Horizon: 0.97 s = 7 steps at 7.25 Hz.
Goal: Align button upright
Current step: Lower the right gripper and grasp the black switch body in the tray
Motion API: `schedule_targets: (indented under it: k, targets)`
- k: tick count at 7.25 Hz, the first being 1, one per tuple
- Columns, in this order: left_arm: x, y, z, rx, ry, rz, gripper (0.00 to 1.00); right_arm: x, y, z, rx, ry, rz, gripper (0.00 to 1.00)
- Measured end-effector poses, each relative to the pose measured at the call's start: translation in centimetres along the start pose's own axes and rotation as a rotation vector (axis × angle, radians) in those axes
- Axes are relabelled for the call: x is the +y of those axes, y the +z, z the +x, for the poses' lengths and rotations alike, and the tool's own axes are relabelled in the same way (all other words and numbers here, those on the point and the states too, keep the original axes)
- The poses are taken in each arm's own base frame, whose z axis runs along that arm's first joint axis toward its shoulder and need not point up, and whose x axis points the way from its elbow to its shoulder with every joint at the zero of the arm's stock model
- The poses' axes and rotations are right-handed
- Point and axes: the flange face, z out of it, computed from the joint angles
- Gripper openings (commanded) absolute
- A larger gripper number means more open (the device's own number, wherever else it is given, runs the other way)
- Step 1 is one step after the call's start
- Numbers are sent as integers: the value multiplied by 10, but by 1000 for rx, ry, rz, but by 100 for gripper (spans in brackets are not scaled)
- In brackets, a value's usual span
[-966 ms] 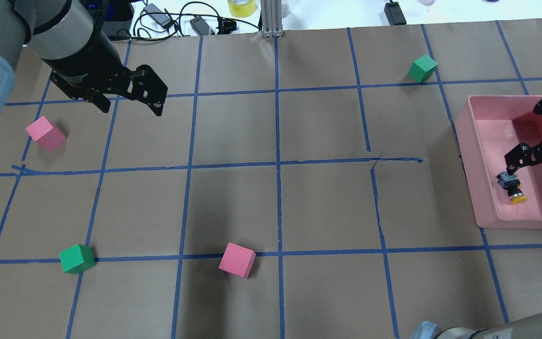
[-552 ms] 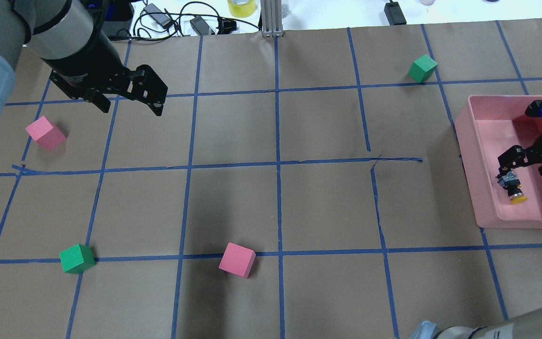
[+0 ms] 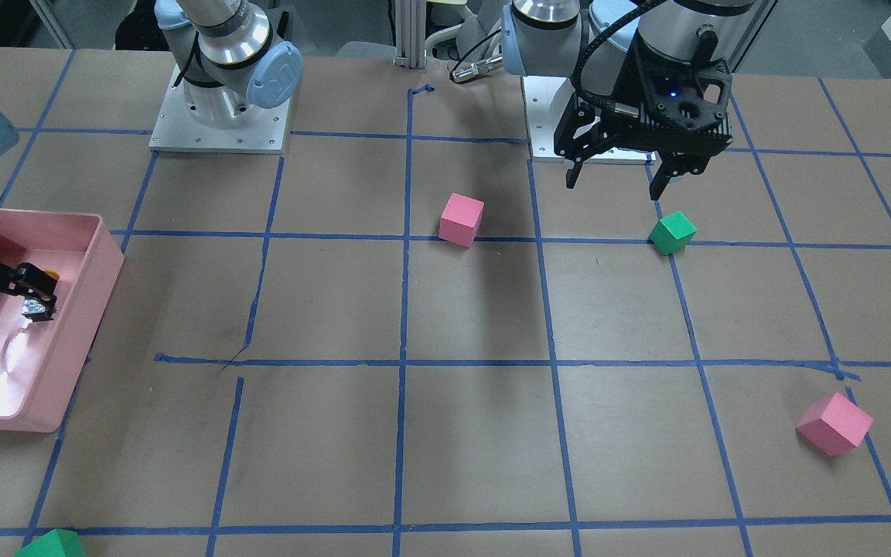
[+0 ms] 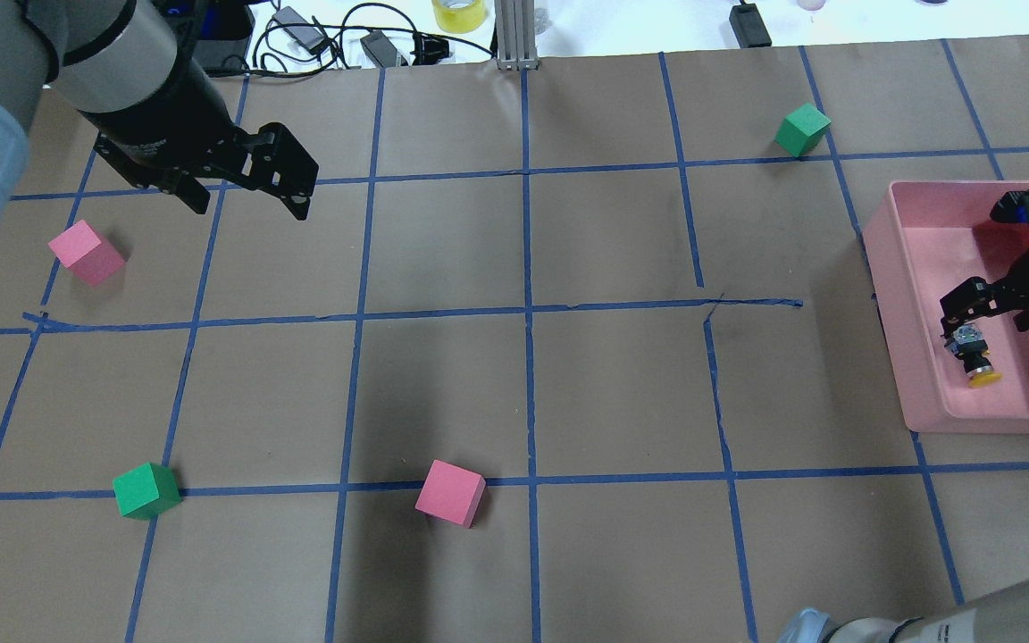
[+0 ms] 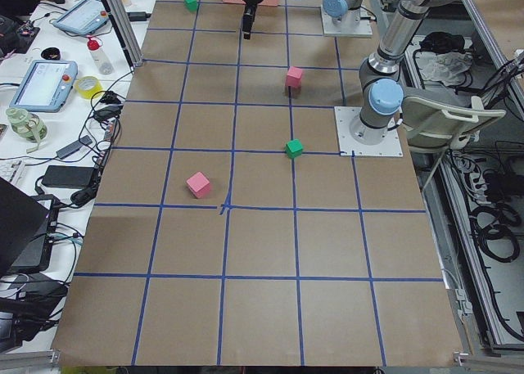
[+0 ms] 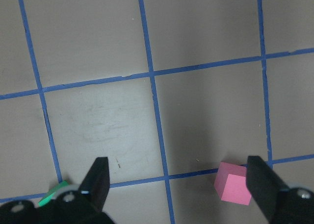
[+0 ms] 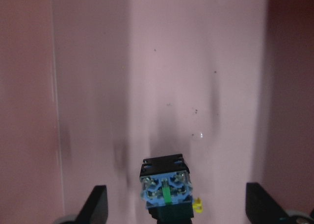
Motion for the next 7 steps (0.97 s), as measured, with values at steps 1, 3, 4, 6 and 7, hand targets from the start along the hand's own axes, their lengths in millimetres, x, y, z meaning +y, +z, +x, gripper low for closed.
schedule_targets:
  k: [1,3,4,6,7]
  targets:
    - [0,0,0,0,0,0,100,-2,0,-1,-15,-24,12,100]
    - [0,0,0,0,0,0,100,-6,-2,-1,-23,-67,37,100]
    - [0,0,0,0,0,0,100,-6,-1,0,-20,-72,39,100]
    - [0,0,0,0,-1,0,100,-5,5,1,-16,-76,23,100]
    - [0,0,0,0,-1,0,100,-5,7,1,-10,-79,15,100]
